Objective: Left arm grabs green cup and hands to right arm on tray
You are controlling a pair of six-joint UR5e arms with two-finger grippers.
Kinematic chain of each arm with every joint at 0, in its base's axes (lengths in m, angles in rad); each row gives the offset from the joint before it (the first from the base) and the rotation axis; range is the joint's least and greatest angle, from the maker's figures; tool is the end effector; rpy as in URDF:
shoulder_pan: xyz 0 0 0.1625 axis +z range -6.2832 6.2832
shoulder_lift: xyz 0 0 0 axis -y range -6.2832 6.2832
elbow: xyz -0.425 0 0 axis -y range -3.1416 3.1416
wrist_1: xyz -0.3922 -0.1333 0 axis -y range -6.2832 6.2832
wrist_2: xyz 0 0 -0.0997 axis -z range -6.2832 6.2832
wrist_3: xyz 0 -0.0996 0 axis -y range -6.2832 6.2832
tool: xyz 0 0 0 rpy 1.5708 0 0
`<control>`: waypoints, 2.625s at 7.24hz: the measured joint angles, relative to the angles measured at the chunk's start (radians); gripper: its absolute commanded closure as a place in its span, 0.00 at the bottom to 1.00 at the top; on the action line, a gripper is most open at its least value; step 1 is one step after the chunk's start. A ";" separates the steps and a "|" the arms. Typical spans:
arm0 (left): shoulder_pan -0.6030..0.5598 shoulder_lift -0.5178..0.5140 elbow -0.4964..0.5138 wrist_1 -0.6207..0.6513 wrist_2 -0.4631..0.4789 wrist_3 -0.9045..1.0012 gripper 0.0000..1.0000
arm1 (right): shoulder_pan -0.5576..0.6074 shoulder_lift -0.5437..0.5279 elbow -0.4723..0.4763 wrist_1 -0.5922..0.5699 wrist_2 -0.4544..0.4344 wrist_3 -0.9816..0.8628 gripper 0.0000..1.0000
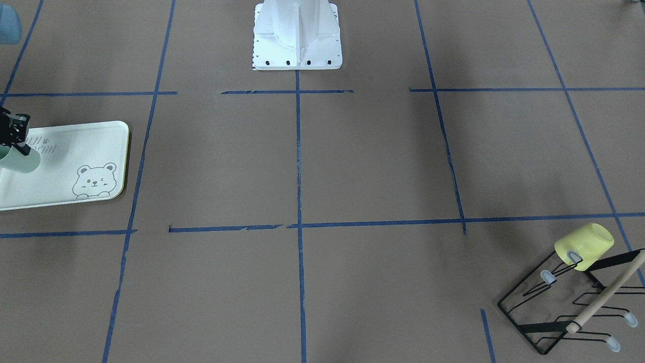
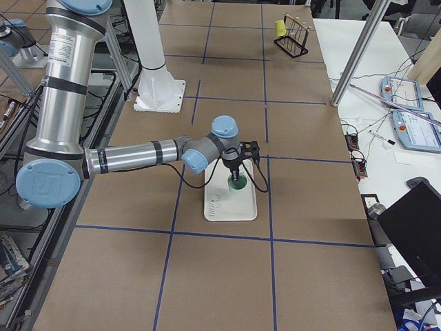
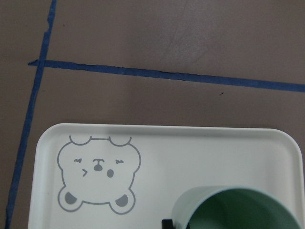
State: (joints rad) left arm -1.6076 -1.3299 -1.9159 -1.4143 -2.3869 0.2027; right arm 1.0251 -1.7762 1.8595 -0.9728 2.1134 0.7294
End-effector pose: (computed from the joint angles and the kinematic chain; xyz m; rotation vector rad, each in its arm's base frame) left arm -0.0749 -0.3822 0.6078 0.0485 0.8166 0.1352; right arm -0.1560 -0.4146 0.5494 0.2232 -0.8130 -0.0121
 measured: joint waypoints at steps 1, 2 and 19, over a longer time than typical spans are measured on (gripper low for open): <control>0.000 -0.001 0.000 0.000 0.000 0.000 0.00 | -0.037 -0.002 -0.015 0.051 -0.032 0.052 0.97; 0.000 -0.001 0.000 0.000 0.000 0.000 0.00 | -0.065 -0.003 -0.025 0.074 -0.056 0.077 0.78; 0.000 0.014 0.022 -0.044 0.000 0.000 0.00 | 0.483 -0.138 0.128 -0.643 0.163 -0.875 0.00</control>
State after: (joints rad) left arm -1.6079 -1.3154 -1.8941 -1.4585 -2.3872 0.2031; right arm 1.5086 -1.9142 1.9877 -1.6158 2.2761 -0.1459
